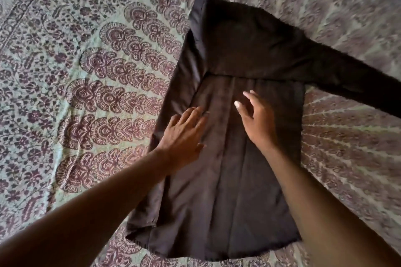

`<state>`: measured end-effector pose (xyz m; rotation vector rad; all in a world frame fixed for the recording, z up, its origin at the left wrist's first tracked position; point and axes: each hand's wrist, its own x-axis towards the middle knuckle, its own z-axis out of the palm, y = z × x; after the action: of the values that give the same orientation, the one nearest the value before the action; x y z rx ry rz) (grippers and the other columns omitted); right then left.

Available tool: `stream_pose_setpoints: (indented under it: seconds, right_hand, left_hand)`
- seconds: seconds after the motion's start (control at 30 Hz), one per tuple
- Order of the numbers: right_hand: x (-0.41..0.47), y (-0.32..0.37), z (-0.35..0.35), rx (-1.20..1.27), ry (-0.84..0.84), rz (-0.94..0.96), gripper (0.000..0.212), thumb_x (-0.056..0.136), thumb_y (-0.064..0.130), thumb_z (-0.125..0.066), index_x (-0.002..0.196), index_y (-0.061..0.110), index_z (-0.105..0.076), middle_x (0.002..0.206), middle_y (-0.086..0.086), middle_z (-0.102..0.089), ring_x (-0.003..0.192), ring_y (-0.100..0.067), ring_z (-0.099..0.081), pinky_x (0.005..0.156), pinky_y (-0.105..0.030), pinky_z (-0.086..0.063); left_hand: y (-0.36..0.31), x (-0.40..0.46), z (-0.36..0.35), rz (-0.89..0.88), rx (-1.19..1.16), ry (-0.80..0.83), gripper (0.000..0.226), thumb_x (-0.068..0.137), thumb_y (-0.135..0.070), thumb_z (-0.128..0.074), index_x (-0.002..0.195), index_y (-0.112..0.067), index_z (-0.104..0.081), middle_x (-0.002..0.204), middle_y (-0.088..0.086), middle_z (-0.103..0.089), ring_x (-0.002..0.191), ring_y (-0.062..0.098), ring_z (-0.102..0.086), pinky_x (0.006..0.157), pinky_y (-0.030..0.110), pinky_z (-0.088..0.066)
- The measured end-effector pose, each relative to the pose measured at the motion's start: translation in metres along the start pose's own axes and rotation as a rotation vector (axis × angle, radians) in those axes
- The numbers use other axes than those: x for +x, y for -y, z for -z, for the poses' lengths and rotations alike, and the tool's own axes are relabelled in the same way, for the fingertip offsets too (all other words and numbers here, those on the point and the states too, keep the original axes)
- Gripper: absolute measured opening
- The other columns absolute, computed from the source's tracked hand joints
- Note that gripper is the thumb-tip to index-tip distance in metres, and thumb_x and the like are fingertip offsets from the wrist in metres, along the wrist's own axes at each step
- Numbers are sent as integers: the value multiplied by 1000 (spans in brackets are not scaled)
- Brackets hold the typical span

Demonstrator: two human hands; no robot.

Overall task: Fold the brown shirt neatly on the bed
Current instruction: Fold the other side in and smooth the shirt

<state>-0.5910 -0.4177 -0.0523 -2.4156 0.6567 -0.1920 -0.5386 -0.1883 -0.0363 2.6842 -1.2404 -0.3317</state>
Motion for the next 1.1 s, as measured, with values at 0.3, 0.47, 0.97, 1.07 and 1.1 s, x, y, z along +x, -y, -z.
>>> stream_pose_setpoints:
  seconds: [0.3,0.47,0.97,1.07,1.1]
  right_hand:
    - [78,-135,98,25,-276,-300,41,96,35,-68,121,3,-70,111,-19,-74,104,-35,-69,91,-36,-50]
    - [124,-184,132,-100,-376,-474,39,94,37,-68,122,10,-68,126,-15,-65,121,-35,-58,95,-47,-49]
    - [188,-231,157,514,-458,-991,62,80,6,-85,133,1,-53,131,-11,-64,116,-28,-64,80,-25,-48]
    - [173,-206,155,456,-496,-835,46,87,12,-80,126,-2,-60,117,-6,-66,104,-21,-67,63,-13,-46]
    - [163,-191,153,406,-517,-726,39,89,16,-79,121,-1,-63,114,-6,-66,101,-21,-68,56,-6,-43]
  left_hand:
    - [-94,200,-3,-34,-70,25,117,74,-62,-78,164,-25,-13,173,2,0,160,26,-2,125,50,-18]
    - [-117,255,-32,123,-131,281,145,53,-84,-76,160,-41,13,169,-5,27,157,28,23,124,60,0]
    - [-108,258,-60,152,-149,336,150,48,-84,-80,153,-53,22,160,-13,43,150,22,37,123,59,10]
    - [-110,257,-57,148,-158,331,148,48,-80,-83,155,-53,15,162,-13,39,151,22,36,123,59,10]
    - [-111,255,-53,155,-164,335,146,49,-76,-85,155,-53,13,163,-14,37,152,21,35,123,58,9]
